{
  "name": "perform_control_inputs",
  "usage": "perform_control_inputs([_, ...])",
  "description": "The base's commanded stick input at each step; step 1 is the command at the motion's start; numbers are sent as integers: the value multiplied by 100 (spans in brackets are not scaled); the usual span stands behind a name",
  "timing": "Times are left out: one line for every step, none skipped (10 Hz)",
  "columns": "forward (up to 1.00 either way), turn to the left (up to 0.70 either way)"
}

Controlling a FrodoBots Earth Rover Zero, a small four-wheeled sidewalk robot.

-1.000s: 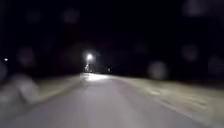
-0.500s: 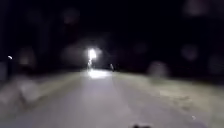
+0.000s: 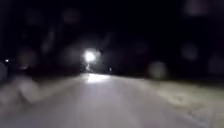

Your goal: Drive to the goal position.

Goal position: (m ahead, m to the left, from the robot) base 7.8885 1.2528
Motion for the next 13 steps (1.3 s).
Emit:
perform_control_inputs([100,3])
perform_control_inputs([100,3])
perform_control_inputs([100,3])
perform_control_inputs([100,16])
perform_control_inputs([100,17])
perform_control_inputs([100,17])
perform_control_inputs([100,18])
perform_control_inputs([100,12])
perform_control_inputs([100,4])
perform_control_inputs([100,6])
perform_control_inputs([100,7])
perform_control_inputs([100,9])
perform_control_inputs([100,11])
